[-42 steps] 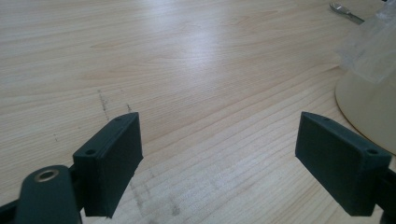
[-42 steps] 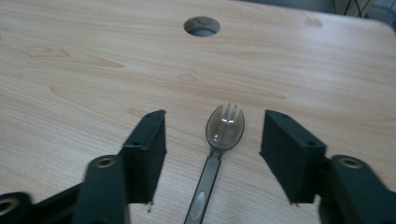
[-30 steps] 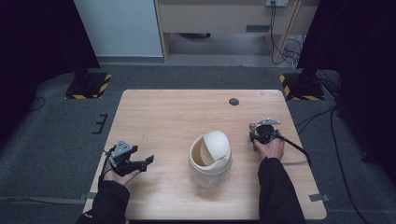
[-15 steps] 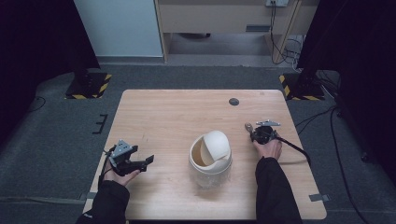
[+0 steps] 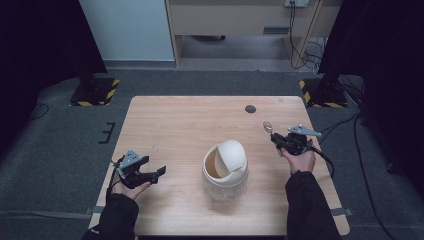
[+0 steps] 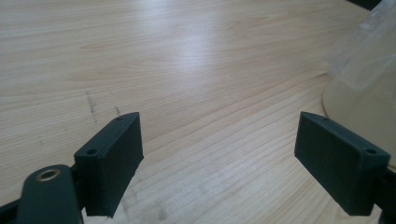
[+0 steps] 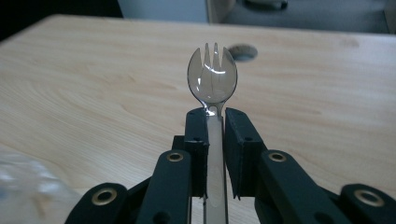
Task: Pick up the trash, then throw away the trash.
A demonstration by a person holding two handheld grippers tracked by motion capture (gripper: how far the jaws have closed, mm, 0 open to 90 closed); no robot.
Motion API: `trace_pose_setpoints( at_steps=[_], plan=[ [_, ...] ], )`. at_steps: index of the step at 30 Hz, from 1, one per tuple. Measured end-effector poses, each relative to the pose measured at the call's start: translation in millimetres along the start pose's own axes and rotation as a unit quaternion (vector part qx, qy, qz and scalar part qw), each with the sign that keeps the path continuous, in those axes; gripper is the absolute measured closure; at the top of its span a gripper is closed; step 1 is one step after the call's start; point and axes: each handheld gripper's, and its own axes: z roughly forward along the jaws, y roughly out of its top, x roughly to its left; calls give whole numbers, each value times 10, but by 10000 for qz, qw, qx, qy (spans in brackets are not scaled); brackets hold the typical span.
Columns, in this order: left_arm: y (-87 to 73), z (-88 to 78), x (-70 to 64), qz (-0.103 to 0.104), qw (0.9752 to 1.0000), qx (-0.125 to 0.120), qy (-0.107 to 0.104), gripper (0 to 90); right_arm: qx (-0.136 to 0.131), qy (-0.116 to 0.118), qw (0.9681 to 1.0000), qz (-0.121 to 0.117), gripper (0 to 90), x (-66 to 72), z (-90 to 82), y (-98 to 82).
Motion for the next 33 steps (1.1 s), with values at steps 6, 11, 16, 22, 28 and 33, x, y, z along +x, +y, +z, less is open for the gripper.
trace_pose_setpoints(
  at_steps=[6,11,16,22,28,33],
  plan=[
    [16,-7,-45,-4,10000,-71,-56,150,-479,284,9984,-73,800,52,-396,113],
    [27,-3,-66,-15,9999,-80,-91,155,-855,466,9952,-52,800,95,-639,160],
    [65,-47,-92,-50,9997,-223,-96,159,-1171,652,9907,-217,800,196,-848,260],
    [220,-164,-152,13,9978,-657,-56,161,-1465,793,9854,-350,800,303,-1029,354],
    [379,-272,-249,31,9944,-1043,-195,167,-1615,923,9811,-539,800,424,-1140,395],
    [528,-351,-348,171,9923,-1208,-197,173,-1764,1075,9757,-727,800,532,-1226,435]
  ],
)
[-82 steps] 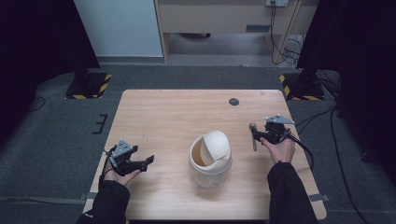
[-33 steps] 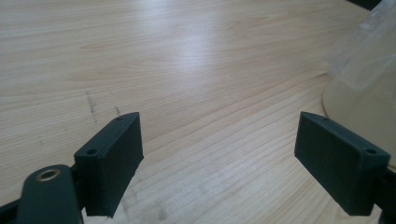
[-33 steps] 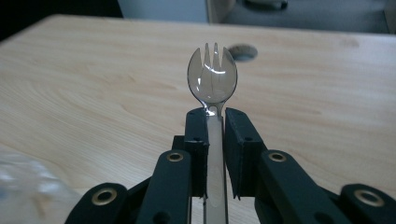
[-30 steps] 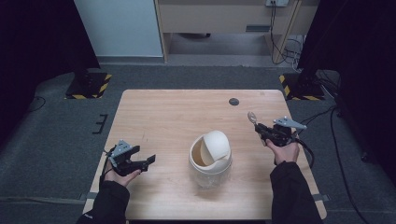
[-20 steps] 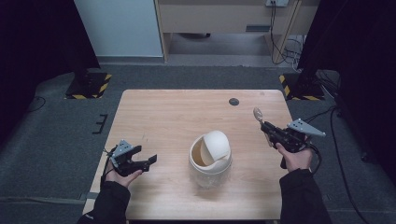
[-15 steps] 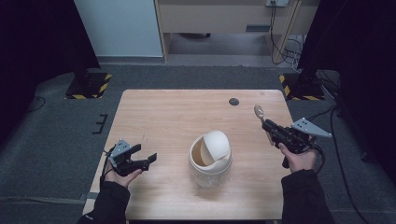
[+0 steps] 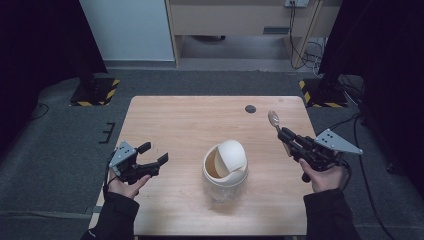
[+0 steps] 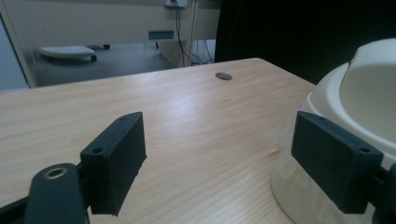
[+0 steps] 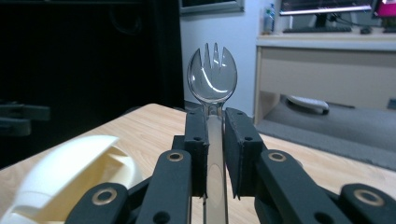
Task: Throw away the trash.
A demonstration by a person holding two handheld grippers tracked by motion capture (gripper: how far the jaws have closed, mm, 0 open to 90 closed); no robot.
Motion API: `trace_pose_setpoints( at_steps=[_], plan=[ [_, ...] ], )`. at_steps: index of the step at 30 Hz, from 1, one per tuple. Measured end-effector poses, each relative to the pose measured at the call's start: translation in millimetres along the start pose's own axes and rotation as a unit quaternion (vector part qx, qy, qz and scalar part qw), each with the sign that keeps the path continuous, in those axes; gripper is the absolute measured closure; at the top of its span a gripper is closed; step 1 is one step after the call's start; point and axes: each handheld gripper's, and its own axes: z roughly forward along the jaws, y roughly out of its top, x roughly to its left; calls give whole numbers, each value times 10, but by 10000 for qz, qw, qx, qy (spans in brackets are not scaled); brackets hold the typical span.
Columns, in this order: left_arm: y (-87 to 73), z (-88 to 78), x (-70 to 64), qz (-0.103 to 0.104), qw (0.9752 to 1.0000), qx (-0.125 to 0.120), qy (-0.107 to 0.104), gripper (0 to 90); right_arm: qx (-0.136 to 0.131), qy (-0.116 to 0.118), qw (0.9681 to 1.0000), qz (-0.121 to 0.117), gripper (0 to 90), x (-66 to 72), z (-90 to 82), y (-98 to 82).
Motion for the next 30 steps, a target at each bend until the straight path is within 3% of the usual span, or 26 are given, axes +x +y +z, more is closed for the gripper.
trace_pose_setpoints(
  at_steps=[8,13,23,30],
  plan=[
    [327,-23,-244,78,9990,-423,-158,181,-219,375,9988,-218,800,249,-60,138],
    [499,-10,-433,-9,9969,-643,-453,202,-285,615,9971,-333,800,415,-25,180],
    [671,93,-722,-39,9934,-867,-745,295,-137,914,9948,-424,800,639,84,115],
    [814,156,-931,-124,9894,-1049,-996,337,-156,1091,9930,-435,800,733,118,86]
  ],
)
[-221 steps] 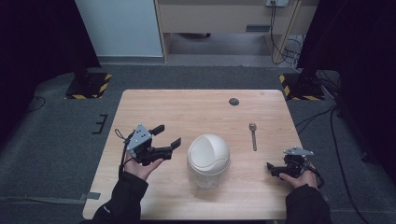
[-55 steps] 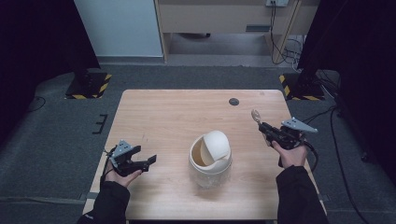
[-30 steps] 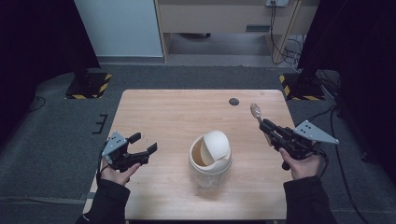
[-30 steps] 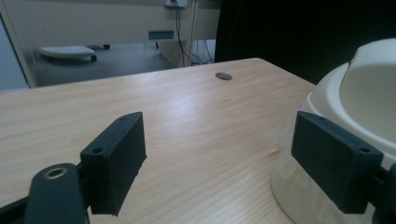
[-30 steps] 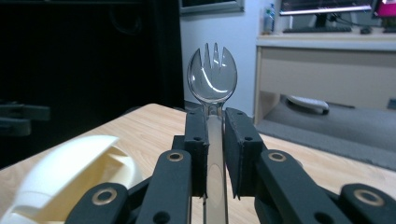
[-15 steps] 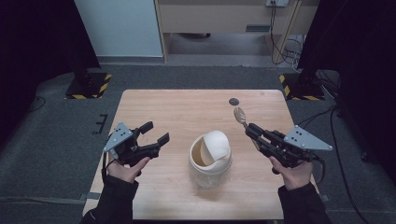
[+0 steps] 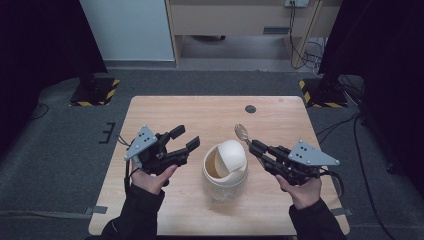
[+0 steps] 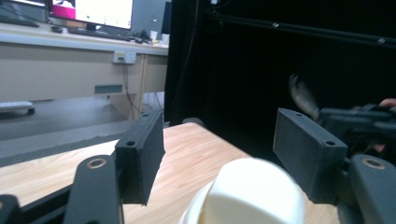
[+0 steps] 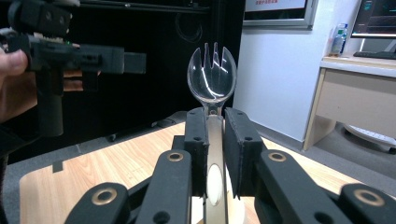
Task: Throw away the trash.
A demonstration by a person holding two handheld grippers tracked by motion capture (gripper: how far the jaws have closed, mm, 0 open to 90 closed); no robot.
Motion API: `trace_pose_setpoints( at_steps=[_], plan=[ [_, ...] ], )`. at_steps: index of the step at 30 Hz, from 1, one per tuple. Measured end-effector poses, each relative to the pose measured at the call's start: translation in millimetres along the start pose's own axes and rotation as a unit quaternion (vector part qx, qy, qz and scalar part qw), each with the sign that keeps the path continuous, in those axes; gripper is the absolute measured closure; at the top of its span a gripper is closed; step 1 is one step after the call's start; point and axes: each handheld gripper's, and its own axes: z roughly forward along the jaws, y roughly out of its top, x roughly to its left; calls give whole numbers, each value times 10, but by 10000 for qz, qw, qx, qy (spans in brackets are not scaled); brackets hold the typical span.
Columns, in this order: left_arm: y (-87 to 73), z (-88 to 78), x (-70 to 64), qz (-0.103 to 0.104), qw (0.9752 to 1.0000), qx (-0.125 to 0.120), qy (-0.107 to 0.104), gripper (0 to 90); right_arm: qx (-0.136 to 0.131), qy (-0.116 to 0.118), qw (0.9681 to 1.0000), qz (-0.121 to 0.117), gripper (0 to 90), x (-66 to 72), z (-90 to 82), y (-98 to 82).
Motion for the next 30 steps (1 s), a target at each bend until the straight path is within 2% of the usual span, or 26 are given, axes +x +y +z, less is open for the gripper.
trace_pose_setpoints(
  at_steps=[7,13,14,16,24,30],
  plan=[
    [64,161,-175,-70,9997,-59,-213,372,-20,112,9999,-7,800,38,31,-25],
    [68,351,-306,-179,9992,35,-363,408,-48,168,9998,-6,800,51,35,-29],
    [60,414,-350,-227,9987,37,-458,419,-47,177,9998,-12,800,57,34,-32],
    [52,475,-396,-227,9985,66,-502,432,-53,182,9998,-28,800,61,31,-30],
    [17,653,-515,-326,9969,136,-699,480,-59,181,9997,-166,800,77,27,-5],
    [3,716,-542,-407,9962,218,-744,606,-67,176,9996,-194,800,80,25,-4]
  ],
)
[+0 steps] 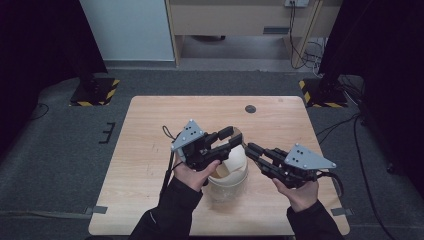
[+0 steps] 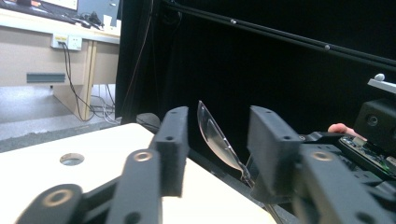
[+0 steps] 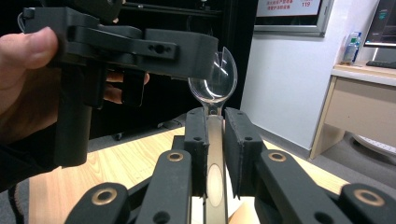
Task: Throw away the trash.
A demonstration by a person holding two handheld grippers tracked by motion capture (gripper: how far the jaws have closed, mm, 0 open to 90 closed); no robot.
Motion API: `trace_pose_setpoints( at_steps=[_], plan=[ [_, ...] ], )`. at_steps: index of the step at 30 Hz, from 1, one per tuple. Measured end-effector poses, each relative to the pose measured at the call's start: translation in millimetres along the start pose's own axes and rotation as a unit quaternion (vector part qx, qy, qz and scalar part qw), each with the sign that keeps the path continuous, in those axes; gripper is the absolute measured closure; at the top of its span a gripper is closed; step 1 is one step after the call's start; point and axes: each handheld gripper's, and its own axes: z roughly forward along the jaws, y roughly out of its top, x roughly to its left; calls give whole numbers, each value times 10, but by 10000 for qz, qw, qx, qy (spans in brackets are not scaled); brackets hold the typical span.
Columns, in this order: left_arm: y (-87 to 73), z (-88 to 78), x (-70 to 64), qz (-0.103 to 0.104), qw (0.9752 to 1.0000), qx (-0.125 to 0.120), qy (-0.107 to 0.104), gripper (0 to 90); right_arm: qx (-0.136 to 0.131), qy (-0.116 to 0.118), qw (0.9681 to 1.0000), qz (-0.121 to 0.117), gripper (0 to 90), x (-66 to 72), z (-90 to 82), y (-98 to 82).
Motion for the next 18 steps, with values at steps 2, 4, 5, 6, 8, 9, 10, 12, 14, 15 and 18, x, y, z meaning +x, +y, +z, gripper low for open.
trace_pose_setpoints(
  at_steps=[2,4,5,6,8,9,10,12,14,15,18],
  plan=[
    [-2,5,1,-9,10000,24,-22,687,17,0,10000,-3,800,7,8,-2],
    [0,2,-1,4,10000,5,-20,717,20,4,10000,-15,800,7,11,-4],
    [3,-2,-3,-2,10000,-13,-56,735,33,5,10000,-14,800,9,14,-7],
    [6,-8,-9,23,10000,-37,-88,751,36,0,10000,-16,800,12,17,-11],
    [9,-18,-20,86,9999,-51,-109,825,61,17,10000,-25,805,31,35,-12],
    [12,-22,-24,103,9998,-71,-129,825,61,17,10000,-25,805,31,35,-12],
    [16,-27,-28,116,9998,-81,-163,828,55,19,10000,-33,805,37,38,-10],
    [24,-36,-35,145,9997,-96,-186,835,26,34,10000,-27,805,43,37,-1],
    [38,-51,-43,145,9996,-137,-218,839,-29,66,10000,15,801,46,31,9],
    [49,-59,-45,156,9995,-173,-233,839,-29,66,10000,15,801,46,31,9],
    [100,-108,-50,191,9992,-278,-229,841,-85,53,9999,32,763,38,11,35]
  ],
)
